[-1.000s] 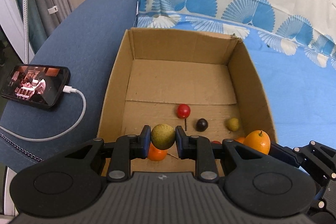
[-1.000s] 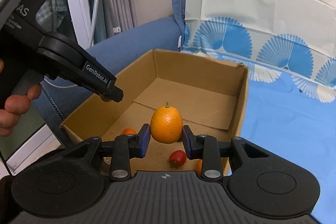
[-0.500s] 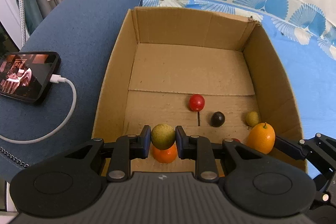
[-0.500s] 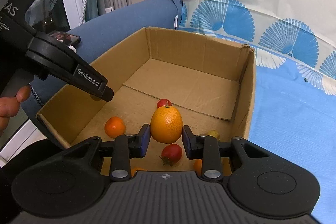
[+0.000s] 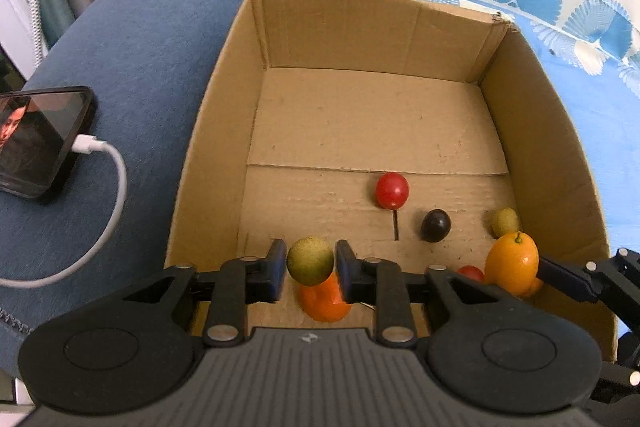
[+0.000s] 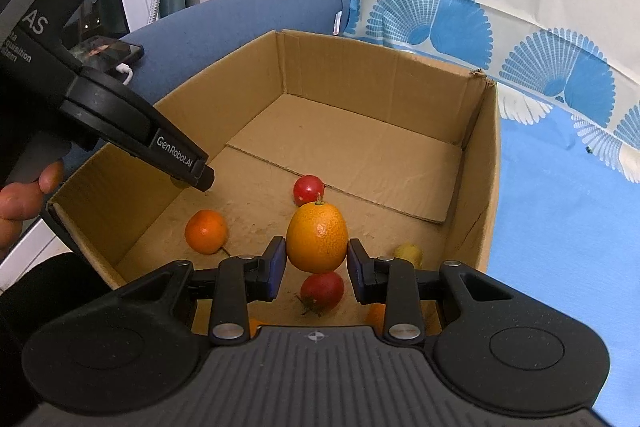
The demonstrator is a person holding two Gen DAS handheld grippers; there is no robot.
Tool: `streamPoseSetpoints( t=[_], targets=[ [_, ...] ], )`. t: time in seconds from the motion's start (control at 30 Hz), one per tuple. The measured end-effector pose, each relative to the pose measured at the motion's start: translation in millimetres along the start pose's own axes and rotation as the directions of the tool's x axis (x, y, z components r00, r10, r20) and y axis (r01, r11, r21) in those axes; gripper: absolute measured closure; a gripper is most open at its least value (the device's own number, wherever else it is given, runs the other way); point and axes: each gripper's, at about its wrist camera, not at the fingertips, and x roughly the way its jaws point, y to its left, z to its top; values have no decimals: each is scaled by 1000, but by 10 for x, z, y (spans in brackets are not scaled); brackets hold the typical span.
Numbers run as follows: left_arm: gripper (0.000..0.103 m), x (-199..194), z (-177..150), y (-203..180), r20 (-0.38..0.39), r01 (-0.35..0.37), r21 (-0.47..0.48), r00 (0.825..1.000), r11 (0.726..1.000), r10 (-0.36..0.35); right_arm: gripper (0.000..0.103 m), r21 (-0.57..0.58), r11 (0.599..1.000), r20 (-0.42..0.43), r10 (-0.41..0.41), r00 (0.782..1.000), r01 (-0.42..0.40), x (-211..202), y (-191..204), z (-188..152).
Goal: Organize fruits
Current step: 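Open the left tool while the right tool opens, dropping both fruits, then lift both open tools above the filled box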
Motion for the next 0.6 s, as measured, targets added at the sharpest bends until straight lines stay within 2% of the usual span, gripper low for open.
streamPoseSetpoints(
  t=[0.03,0.07,0.13,0.2,0.37,0.6],
  targets=[
    [25,-3,9,7,1,8,2,1000,1000,-8,66,-12,1000,1,0,1000,0,-1,7,10],
    [0,-21,11,17,12,1,-4,1000,1000,-1,61,-28,1000,4,2,1000,-2,-10,20,19],
    [0,-103,-14,30,63,-14,-5,998,1000,14,23,-74,997,20,-1,1000,3,-71,79,34],
    [0,-164,-12,24,64,-10,23,998,1000,9,11,-102,994,57,-29,998,35,-176,134,36],
    [0,-357,-137,20,73,-32,24,997,999,30,4,-93,994,68,-59,996,65,-444,188,-10],
    [0,-691,-403,-17,88,-55,36,995,998,51,2,39,989,74,-144,987,141,-795,246,-122]
  ],
)
